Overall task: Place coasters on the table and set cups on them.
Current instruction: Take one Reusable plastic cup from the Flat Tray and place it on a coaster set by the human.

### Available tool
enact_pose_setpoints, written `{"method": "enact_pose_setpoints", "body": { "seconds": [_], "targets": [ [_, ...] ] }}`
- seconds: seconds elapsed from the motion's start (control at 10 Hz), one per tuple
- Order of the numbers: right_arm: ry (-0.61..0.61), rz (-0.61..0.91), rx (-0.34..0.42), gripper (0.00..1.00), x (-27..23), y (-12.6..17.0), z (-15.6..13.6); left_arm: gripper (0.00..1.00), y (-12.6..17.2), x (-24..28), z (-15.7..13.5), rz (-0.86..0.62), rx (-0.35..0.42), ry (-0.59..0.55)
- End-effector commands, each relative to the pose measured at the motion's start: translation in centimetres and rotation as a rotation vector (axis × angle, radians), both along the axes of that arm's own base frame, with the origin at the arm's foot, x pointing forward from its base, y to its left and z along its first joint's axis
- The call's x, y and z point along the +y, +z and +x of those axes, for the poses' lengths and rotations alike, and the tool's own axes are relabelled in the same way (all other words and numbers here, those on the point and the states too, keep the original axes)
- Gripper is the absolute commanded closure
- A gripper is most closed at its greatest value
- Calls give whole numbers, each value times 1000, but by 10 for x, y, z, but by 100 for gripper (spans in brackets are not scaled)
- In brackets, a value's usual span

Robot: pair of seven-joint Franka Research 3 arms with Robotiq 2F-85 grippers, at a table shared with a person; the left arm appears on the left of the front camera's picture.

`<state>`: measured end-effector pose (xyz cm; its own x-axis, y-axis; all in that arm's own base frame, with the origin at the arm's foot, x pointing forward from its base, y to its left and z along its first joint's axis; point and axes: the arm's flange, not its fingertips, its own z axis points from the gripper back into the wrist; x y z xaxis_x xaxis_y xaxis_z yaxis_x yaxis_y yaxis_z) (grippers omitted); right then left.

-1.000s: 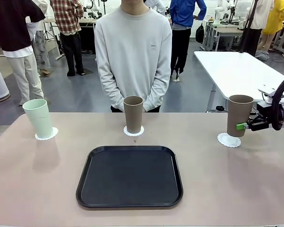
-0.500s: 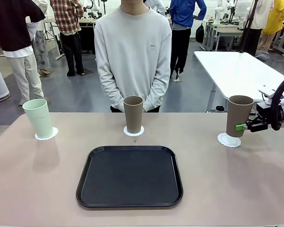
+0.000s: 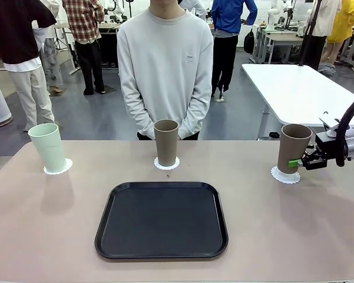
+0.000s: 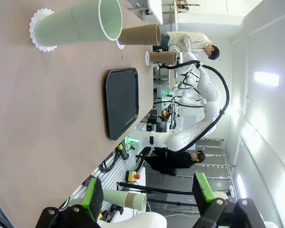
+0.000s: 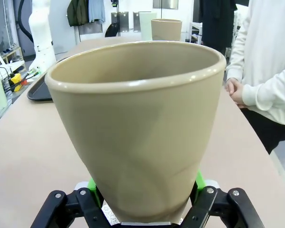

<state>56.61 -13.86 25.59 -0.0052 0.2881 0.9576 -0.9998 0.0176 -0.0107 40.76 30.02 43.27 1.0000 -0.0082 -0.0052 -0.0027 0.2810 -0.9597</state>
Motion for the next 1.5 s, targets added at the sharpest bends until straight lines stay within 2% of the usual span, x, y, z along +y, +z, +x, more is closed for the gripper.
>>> {"method": "enact_pose_setpoints", "body": {
  "seconds": [0.0,0.3,1.0,1.4],
  "targets": [
    [-3,30,4,19,0,-5,-2,0,3,-1,-1,-1,7,-1],
    [28,101,53,19,-4,-10,-1,0,3,-1,-1,-1,7,-1],
    [27,106,54,19,-3,-24,6,0,3,-1,-1,-1,7,-1],
    [28,113,118,19,-3,-27,8,0,3,-1,-1,-1,7,-1]
  ]
}}
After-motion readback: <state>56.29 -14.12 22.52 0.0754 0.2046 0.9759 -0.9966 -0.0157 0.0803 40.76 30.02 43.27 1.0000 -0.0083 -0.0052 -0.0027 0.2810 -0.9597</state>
